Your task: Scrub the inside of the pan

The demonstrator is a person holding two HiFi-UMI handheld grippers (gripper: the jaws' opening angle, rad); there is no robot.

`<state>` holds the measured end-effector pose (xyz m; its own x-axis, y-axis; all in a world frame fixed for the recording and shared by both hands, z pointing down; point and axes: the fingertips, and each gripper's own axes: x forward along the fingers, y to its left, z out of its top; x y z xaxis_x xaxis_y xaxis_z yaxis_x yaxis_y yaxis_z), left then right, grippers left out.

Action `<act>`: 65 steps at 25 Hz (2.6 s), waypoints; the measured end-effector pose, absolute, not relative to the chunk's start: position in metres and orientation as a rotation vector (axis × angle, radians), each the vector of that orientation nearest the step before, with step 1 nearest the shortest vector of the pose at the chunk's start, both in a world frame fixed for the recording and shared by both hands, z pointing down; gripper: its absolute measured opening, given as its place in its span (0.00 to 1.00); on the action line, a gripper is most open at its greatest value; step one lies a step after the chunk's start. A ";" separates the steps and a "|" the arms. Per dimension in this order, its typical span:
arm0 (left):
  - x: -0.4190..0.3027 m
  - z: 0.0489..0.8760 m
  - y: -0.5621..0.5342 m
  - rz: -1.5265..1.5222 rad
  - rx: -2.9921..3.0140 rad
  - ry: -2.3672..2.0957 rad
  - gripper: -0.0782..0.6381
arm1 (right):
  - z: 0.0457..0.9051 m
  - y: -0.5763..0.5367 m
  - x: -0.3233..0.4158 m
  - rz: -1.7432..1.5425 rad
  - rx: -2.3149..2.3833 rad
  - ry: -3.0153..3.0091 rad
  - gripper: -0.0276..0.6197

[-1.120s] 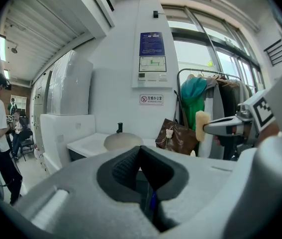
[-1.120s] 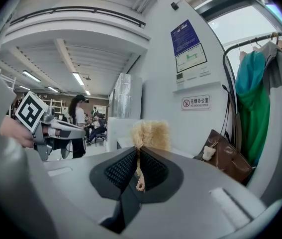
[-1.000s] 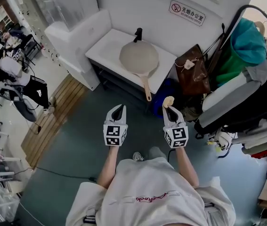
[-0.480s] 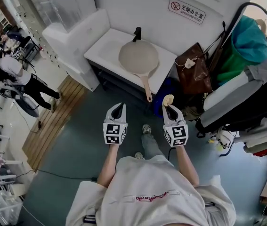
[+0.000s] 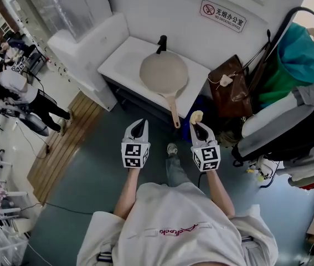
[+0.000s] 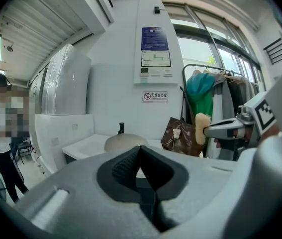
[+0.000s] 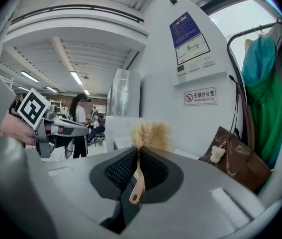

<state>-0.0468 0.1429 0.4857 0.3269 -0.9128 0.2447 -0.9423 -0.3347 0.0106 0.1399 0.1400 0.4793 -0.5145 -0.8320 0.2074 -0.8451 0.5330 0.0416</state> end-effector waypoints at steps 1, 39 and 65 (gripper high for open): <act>-0.047 0.486 0.137 0.293 2.434 -1.712 0.11 | 0.479 0.134 0.139 0.094 1.421 -2.570 0.08; -0.060 0.499 -0.156 0.331 2.269 -1.791 0.11 | 0.481 -0.177 0.116 0.129 1.220 -2.630 0.08; -0.129 0.580 -0.191 0.471 2.144 -1.681 0.11 | 0.534 -0.224 0.057 0.221 1.140 -2.514 0.08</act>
<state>-0.1290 -0.1914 0.5799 0.2305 -0.8473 0.4785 -0.9726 -0.2165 0.0853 0.0568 -0.2236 0.5339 -0.6042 -0.6929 0.3935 -0.7508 0.6605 0.0101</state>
